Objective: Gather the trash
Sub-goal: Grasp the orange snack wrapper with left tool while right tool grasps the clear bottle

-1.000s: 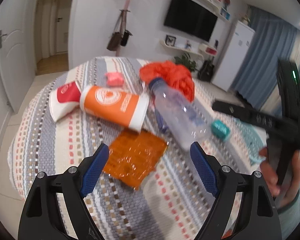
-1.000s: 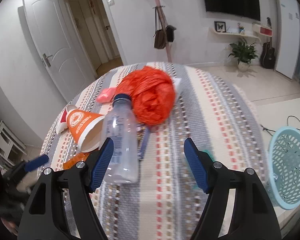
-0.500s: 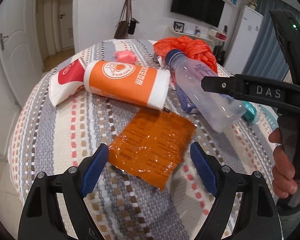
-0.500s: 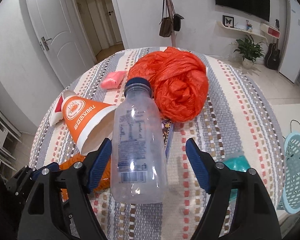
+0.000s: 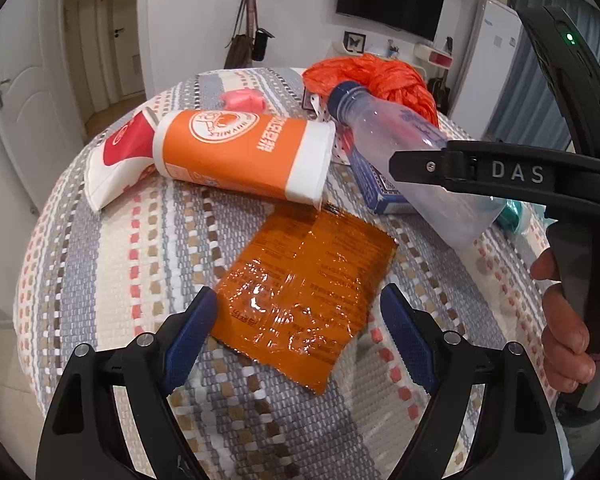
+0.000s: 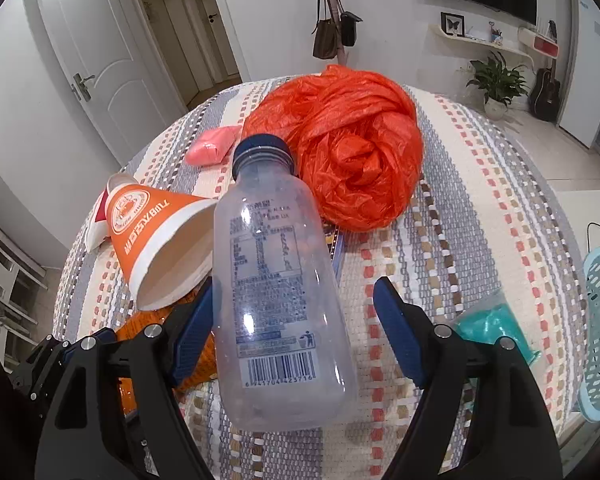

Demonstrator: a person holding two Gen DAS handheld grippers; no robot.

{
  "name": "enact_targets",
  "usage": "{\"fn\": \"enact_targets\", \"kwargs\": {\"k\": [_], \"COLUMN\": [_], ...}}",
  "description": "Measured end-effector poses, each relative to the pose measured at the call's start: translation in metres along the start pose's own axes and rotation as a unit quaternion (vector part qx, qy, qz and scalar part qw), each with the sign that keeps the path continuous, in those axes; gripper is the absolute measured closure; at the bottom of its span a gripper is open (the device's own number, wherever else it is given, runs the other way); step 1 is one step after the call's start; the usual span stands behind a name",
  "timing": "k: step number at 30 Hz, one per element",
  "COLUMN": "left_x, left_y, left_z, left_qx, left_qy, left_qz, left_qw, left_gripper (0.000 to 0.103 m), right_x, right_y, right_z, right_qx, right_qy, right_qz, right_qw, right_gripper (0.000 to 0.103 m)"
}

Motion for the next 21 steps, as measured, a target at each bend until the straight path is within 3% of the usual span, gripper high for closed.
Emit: {"fn": "enact_targets", "kwargs": {"k": [3, 5, 11, 15, 21], "left_x": [0.0, 0.0, -0.001, 0.0, 0.002], "left_y": [0.002, 0.004, 0.006, 0.007, 0.009], "left_z": [0.002, 0.003, 0.007, 0.015, 0.024], "left_qx": [-0.004, -0.008, -0.022, -0.039, -0.057], "left_qy": [-0.005, -0.009, -0.027, -0.035, -0.038], "left_qz": [-0.003, -0.005, -0.011, -0.011, -0.011], "left_qw": [1.0, 0.9999, 0.9993, 0.9985, 0.9976], "left_gripper": [0.022, 0.022, 0.031, 0.052, 0.073], "right_x": [-0.004, -0.005, -0.002, 0.004, 0.02], "right_y": [0.003, 0.005, 0.009, 0.013, 0.014], "right_z": [-0.002, -0.003, -0.005, -0.003, 0.0], "right_qx": [0.005, 0.009, 0.019, 0.019, 0.021], "right_qy": [0.003, -0.001, -0.002, -0.01, -0.028], "right_qz": [-0.003, -0.006, 0.0, 0.003, 0.014], "right_qw": [1.0, 1.0, 1.0, 1.0, 0.999], "right_gripper": [0.031, 0.045, 0.047, 0.048, 0.05]}}
Point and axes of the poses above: each gripper's, at about its wrist camera, not at the fingertips, and x roughly against the way its jaws point, z to its right, y to its underside, the point moved 9 cm from there along -x, roughly the way its jaws point, and after that the axes turned 11 degrees about y, right-handed, at the moved point
